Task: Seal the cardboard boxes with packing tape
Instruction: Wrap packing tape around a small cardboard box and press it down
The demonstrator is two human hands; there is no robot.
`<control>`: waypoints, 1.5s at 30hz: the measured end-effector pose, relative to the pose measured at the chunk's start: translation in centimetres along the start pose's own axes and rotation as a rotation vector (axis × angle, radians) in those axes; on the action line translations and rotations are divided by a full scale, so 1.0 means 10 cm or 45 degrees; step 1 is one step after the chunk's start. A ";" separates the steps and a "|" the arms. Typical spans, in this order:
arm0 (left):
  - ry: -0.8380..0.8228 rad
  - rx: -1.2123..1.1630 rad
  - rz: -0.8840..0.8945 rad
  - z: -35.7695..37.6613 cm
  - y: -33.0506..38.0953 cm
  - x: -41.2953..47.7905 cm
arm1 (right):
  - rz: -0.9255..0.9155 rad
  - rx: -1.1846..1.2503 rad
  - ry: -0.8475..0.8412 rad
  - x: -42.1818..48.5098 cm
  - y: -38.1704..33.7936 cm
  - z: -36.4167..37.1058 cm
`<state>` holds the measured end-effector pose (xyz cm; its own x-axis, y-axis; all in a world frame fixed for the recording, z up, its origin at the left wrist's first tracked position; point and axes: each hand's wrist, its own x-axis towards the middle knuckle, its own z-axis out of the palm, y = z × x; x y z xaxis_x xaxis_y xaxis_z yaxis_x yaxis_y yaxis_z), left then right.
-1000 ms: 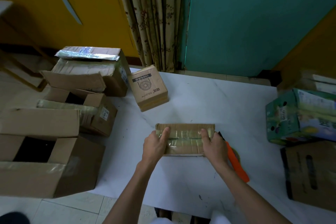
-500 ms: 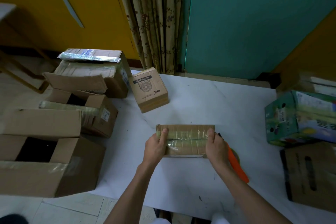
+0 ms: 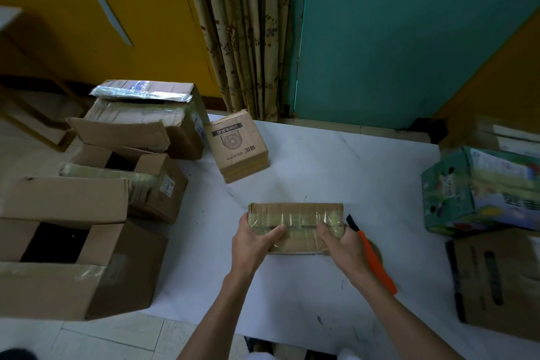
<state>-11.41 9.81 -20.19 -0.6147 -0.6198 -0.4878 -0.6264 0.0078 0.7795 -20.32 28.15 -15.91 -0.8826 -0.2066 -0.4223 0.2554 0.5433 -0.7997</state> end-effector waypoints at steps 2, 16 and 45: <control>-0.035 -0.001 0.041 -0.01 0.06 -0.01 | 0.010 -0.064 0.012 0.00 -0.04 -0.01; -0.062 0.203 0.121 -0.11 0.06 -0.04 | -0.012 -0.222 -0.010 -0.06 -0.06 -0.13; 0.064 0.366 -0.120 0.01 0.30 0.11 | 0.199 -0.477 0.006 0.23 -0.20 0.05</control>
<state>-13.99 9.22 -18.42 -0.5274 -0.6663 -0.5272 -0.7940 0.1656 0.5850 -22.66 26.15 -15.50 -0.8467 -0.0950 -0.5236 0.2258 0.8268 -0.5152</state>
